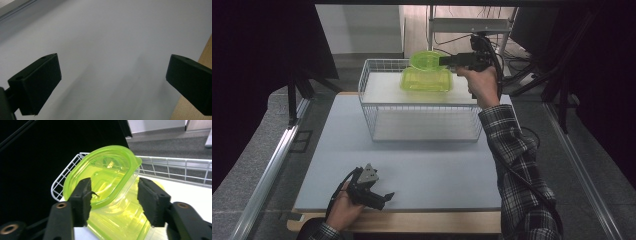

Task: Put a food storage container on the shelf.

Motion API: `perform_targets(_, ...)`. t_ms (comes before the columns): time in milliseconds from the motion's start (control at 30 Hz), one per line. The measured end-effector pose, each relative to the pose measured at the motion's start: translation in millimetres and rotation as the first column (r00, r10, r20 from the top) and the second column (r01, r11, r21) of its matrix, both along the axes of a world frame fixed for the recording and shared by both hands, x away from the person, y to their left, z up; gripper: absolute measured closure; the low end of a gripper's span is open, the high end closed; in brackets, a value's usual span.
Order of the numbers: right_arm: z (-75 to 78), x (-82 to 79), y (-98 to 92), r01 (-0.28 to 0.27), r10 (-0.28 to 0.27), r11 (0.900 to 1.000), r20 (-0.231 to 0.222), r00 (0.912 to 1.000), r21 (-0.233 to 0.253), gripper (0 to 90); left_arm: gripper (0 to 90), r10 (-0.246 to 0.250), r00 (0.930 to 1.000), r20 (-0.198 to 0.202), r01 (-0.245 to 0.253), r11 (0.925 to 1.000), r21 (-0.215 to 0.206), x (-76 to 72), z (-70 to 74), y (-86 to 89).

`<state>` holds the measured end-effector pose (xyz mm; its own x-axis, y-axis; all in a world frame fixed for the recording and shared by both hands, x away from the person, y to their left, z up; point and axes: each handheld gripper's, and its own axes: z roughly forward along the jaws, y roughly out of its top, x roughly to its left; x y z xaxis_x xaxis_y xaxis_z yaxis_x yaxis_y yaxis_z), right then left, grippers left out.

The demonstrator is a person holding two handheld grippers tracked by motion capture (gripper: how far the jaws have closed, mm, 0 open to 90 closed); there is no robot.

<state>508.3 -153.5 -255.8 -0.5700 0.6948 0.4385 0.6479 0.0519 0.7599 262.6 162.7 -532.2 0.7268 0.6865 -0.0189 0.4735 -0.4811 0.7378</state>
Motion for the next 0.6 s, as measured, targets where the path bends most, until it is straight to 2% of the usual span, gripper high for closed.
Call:
perform_targets(100, 0.1, -7.9, -4.5, -0.022, 0.022, 1.0, 0.029, 0.9993, 0.007, 37.8, 0.0, 0.001, 1.0, 0.001, -0.001, 1.0, 0.003, -0.1, 0.0, -0.2)
perform_targets(400, -13.5, -27.9, -13.9, -0.071, 0.071, 0.997, 0.065, 0.9953, -0.003, 26.6, 0.0, 0.004, 1.0, 0.002, -0.004, 1.0, 0.006, -0.1, 0.3, -0.5)
perform_targets(600, -23.0, -45.1, -13.1, -0.094, 0.099, 0.994, 0.104, 0.9897, -0.049, 21.2, 0.0, 0.002, 1.0, -0.004, -0.002, 1.0, 0.005, 0.0, 0.4, -0.7)
